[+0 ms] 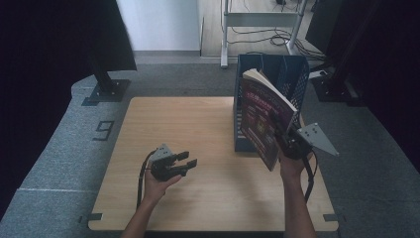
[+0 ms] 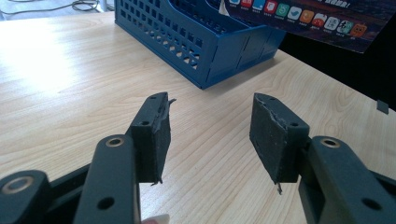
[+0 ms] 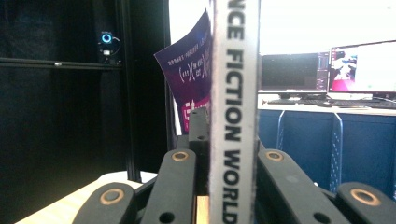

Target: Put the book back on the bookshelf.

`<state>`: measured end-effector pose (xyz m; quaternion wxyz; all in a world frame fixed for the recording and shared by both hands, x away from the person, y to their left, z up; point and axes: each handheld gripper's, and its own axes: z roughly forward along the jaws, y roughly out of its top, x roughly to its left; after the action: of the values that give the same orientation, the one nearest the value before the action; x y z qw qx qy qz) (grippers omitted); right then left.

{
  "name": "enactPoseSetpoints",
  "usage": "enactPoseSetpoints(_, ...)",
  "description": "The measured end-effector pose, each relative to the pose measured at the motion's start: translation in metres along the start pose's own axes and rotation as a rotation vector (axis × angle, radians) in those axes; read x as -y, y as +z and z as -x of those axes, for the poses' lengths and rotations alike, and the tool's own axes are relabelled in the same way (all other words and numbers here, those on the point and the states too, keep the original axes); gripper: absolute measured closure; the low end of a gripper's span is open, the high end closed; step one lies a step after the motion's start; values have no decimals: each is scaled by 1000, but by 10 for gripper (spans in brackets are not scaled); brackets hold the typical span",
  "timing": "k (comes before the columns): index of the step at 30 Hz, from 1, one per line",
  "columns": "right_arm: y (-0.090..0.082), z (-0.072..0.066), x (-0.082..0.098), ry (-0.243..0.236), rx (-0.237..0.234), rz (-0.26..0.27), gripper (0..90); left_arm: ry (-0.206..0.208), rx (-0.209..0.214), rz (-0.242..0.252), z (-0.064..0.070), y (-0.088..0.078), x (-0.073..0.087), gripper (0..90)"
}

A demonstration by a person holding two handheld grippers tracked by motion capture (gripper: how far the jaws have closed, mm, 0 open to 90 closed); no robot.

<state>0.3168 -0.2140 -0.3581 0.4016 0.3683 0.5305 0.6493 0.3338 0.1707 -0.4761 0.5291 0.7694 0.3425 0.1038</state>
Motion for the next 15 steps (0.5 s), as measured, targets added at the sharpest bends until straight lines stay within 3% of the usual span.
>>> enactPoseSetpoints(15, 16, 3, -6, -1, 32, -1, 814, 1, -1, 6, -1, -1, 0, 479)
